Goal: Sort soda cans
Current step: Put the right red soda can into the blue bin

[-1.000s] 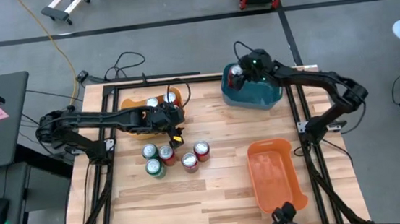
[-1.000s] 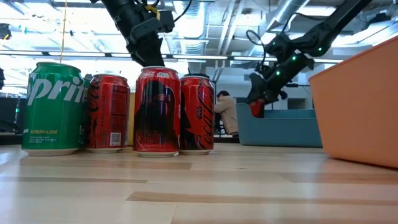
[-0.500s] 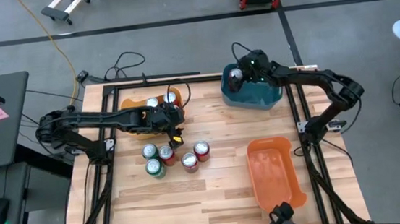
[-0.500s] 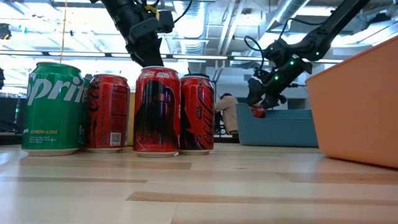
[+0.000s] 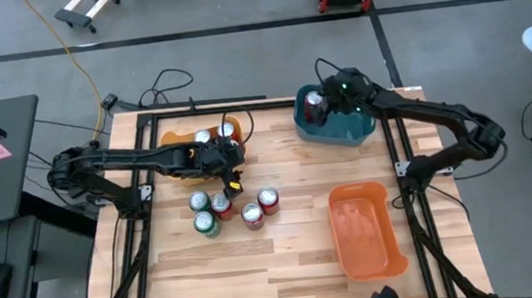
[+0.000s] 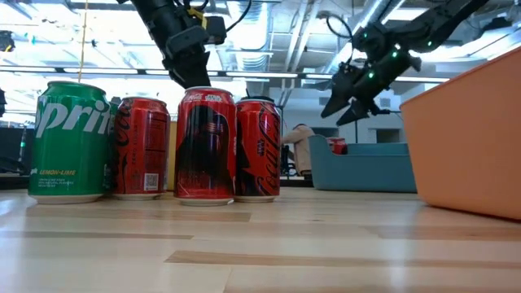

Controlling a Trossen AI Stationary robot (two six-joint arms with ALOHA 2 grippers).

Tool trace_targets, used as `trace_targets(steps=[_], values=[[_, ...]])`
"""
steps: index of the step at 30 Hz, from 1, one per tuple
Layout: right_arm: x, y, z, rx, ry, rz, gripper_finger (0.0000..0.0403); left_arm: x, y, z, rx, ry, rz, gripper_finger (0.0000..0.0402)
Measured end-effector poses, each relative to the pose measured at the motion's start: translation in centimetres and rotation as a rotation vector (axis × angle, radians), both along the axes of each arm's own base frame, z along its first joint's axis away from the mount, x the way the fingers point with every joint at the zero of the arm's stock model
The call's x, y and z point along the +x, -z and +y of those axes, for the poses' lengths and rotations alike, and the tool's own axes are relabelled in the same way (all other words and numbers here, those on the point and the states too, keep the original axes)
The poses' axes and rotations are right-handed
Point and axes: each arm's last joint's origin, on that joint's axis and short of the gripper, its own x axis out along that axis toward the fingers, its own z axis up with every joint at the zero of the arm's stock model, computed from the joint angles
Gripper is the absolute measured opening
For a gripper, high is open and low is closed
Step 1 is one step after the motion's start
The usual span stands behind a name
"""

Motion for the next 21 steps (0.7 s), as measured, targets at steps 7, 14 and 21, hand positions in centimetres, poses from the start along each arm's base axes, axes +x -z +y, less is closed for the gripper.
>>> trace_targets(steps=[7,14,21], values=[[0.7,-2.2,4.2,-0.012,-0.121,-0.041,0.0385,-0.2,0.1,-0.1,-0.037,-0.008,0.015,0.0165],[2.0,-3.2,9.5,0.004,-0.313,-0.059,0.0384,-1.7,-0.3,-1.6,-0.076,0.020,0.081,0.0165],[3.2,-3.8,14.7,0.020,-0.498,-0.099,0.0384,-0.6,0.2,-4.6,-0.157,0.195,0.052,0.0166]])
